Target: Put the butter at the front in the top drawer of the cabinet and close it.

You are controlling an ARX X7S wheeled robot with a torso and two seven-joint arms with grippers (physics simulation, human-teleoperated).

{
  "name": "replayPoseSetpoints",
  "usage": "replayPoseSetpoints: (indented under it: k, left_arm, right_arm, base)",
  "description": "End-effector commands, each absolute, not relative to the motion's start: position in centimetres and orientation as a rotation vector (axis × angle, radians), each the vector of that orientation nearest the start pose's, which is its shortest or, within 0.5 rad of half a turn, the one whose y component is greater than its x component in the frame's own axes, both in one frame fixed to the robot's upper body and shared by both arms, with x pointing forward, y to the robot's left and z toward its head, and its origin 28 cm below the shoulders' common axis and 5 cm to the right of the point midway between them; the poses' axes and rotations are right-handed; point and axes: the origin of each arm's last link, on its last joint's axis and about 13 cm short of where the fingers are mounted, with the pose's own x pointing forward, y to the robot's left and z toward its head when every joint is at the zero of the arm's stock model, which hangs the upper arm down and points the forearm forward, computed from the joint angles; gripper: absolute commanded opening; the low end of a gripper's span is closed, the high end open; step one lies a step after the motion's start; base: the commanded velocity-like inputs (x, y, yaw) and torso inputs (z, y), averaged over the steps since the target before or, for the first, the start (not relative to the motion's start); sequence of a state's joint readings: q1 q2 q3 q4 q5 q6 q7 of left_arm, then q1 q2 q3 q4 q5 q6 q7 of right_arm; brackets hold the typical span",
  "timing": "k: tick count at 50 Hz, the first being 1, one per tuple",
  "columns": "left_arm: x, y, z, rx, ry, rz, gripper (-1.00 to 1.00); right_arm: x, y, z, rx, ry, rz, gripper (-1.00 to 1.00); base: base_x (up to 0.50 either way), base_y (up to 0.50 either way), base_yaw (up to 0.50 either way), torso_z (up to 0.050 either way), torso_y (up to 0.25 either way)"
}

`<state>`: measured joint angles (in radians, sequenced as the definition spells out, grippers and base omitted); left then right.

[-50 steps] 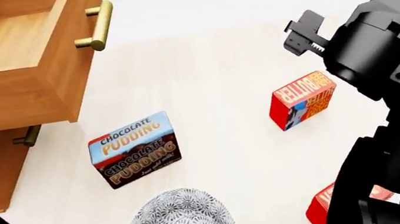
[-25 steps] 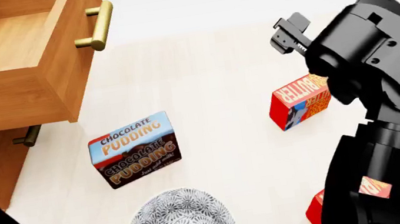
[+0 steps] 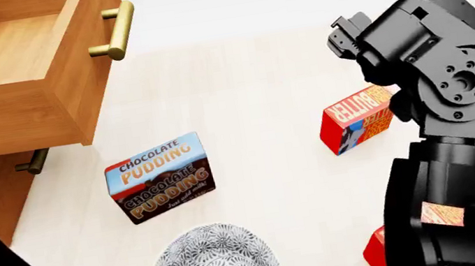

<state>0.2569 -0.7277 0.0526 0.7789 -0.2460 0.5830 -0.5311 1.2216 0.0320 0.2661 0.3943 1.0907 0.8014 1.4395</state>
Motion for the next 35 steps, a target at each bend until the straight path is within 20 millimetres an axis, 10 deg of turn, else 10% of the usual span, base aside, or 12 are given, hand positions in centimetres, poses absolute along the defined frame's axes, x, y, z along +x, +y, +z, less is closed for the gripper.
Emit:
replayPoseSetpoints:
  k: [1,35]
  left_arm:
    - [13.1,25.7,18.0,-0.038,-0.992,-0.077,1.0]
    - [13.5,26.2,17.3,-0.04,-0.97,-0.065,1.0]
  right_arm:
    - [39.0,-8.9,30.0,0.757,0.507,-0.748,1.0]
    - [41.3,-7.9,28.6,0.612,0.557,-0.794,1.0]
  base:
    - [0.0,0.0,0.0,0.0,0.0]
    - [0.0,0.0,0.0,0.0,0.0]
